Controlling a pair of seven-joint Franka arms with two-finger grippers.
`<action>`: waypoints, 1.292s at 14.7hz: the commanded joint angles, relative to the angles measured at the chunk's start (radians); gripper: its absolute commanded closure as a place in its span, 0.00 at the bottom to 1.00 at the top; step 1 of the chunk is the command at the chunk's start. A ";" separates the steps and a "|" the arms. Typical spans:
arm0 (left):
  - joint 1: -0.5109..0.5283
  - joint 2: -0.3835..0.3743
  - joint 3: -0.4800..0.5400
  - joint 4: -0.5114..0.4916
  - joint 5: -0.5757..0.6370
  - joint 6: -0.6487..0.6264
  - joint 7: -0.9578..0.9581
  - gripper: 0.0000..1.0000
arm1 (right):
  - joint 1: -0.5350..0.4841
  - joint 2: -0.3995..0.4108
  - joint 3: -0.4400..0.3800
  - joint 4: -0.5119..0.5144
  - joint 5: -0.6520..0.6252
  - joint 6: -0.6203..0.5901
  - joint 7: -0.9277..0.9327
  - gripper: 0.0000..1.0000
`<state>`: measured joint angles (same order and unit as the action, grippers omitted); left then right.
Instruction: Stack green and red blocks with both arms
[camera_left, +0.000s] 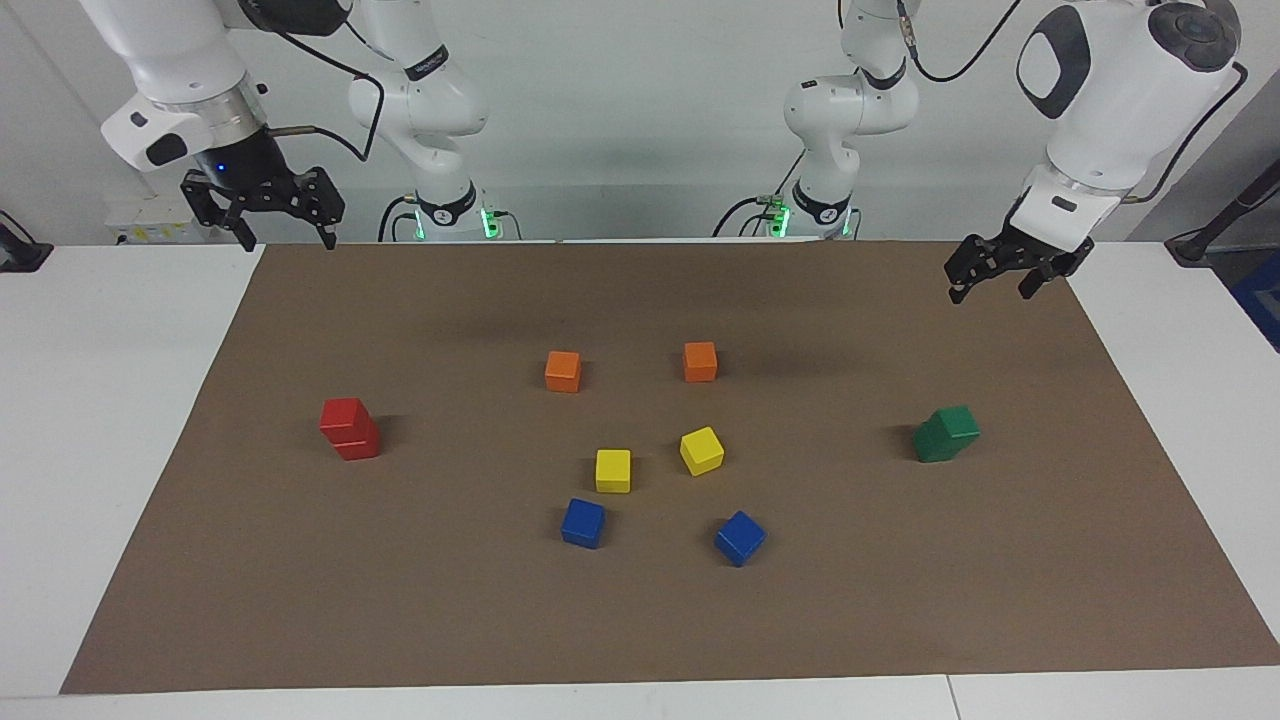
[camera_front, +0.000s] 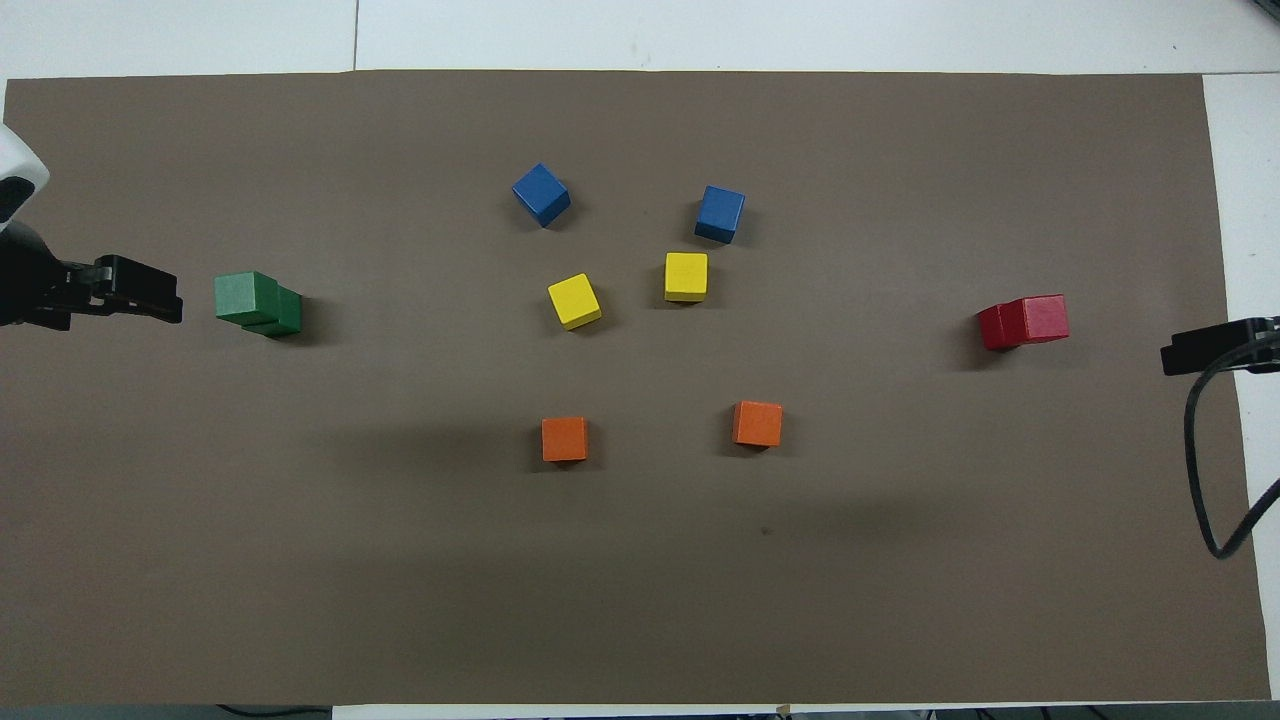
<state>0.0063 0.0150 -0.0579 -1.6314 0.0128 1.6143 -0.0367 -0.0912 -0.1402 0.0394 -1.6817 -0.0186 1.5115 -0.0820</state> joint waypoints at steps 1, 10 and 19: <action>0.006 -0.026 -0.002 -0.033 -0.010 0.009 0.009 0.00 | 0.021 0.010 -0.032 0.010 0.019 -0.019 0.024 0.00; 0.007 -0.026 0.000 -0.033 -0.010 0.009 0.009 0.00 | -0.018 0.048 -0.027 0.042 0.019 -0.043 0.022 0.00; 0.007 -0.026 0.000 -0.033 -0.010 0.009 0.009 0.00 | -0.019 0.044 -0.027 0.033 0.017 -0.043 0.024 0.00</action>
<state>0.0063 0.0150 -0.0579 -1.6315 0.0127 1.6143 -0.0367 -0.1033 -0.1068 0.0110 -1.6678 -0.0186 1.4919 -0.0748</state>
